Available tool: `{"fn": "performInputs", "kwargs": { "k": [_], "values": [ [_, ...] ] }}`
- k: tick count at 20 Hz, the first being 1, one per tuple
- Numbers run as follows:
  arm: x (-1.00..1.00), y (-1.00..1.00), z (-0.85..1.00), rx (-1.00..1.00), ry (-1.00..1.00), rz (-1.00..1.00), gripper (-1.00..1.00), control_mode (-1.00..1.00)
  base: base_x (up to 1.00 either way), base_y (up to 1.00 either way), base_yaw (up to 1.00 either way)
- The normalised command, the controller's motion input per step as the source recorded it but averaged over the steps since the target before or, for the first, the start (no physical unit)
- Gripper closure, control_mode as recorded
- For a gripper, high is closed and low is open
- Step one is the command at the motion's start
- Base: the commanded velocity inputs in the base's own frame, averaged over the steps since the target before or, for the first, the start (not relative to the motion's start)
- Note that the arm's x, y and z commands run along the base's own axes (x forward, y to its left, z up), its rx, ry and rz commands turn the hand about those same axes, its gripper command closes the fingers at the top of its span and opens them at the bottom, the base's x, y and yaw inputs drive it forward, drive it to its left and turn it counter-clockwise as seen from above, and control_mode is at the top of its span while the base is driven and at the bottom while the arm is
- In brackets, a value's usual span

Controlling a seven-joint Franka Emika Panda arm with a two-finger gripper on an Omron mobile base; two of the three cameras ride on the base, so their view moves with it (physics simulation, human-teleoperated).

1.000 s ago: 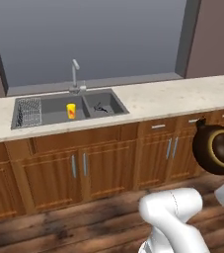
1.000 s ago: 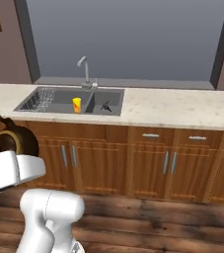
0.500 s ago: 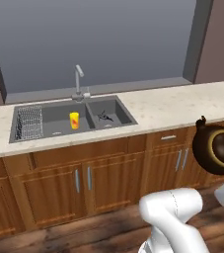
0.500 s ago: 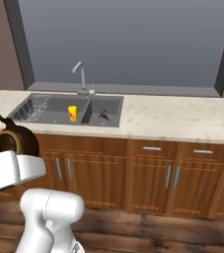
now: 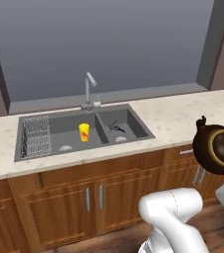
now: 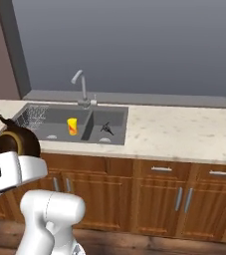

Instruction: Pick the teapot and cup and place them in the sink. Then turn on the water.

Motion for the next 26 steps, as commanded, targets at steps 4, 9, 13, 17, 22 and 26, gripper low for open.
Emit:
{"fn": "performInputs", "kwargs": {
  "k": [4,9,13,17,22,26],
  "values": [
    [0.00,0.00,0.00,0.00,0.00,0.00,1.00,1.00,0.31,0.64,0.00],
    [0.00,0.00,0.00,0.00,0.00,0.00,1.00,1.00,0.08,0.63,0.01],
    [0.00,0.00,0.00,0.00,0.00,0.00,1.00,1.00,0.06,0.57,0.02],
    [0.00,0.00,0.00,0.00,0.00,0.00,1.00,1.00,0.14,0.38,0.01],
    [0.00,0.00,0.00,0.00,0.00,0.00,1.00,1.00,0.37,0.17,0.03],
    [0.00,0.00,0.00,0.00,0.00,0.00,1.00,1.00,0.51,0.03,0.03]
  ]
}}
